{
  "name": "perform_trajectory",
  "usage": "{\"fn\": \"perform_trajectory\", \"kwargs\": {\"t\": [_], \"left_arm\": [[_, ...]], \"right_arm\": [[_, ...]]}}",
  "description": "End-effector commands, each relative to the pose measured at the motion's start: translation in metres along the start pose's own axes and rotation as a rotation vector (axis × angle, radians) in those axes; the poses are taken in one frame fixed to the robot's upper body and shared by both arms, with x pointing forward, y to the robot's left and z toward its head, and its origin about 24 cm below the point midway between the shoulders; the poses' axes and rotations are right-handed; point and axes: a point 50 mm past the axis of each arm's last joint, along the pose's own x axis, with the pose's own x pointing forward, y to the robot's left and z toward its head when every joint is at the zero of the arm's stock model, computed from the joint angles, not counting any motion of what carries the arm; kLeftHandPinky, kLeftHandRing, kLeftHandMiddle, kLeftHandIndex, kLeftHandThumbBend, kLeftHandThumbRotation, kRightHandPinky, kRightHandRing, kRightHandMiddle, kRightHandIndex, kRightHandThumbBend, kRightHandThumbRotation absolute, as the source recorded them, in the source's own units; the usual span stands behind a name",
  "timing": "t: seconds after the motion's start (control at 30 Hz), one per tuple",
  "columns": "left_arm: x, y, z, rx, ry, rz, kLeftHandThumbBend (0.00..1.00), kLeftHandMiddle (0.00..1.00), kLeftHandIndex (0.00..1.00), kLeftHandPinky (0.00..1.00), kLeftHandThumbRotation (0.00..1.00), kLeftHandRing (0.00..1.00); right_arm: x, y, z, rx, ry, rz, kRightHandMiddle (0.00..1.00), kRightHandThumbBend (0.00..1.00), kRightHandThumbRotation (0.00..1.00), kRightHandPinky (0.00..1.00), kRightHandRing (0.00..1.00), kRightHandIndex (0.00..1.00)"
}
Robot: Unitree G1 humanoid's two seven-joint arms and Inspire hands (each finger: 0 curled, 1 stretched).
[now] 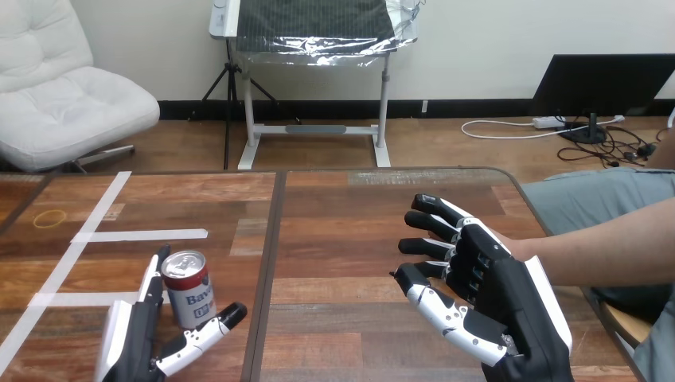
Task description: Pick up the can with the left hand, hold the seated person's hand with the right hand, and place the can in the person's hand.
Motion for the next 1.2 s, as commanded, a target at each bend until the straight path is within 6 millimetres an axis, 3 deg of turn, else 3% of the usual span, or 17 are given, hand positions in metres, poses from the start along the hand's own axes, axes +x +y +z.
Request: {"fn": "perform_trajectory", "kwargs": {"t": [0.0,0.6,1.17], "left_arm": [[0.0036,-0.0149,0.014,-0.044,-0.054,-0.038,0.96,0.99,0.98,0.93,0.56,0.97],[0.0028,-0.0171,0.0139,-0.032,-0.058,-0.024,1.0,0.97,0.97,0.88,0.59,0.94],[0.0028,-0.0164,0.0126,-0.024,-0.047,-0.018,0.99,0.98,0.98,0.91,0.59,0.96]], "right_arm": [[0.0113,0.0,0.0209,-0.003,-0.115,0.006,0.81,0.46,0.0,0.64,0.73,0.82],[0.0115,-0.0004,0.0206,0.005,-0.117,0.006,0.81,0.46,0.0,0.64,0.73,0.81],[0.0116,-0.0007,0.0206,-0.001,-0.113,0.005,0.81,0.46,0.0,0.63,0.72,0.81]]}}
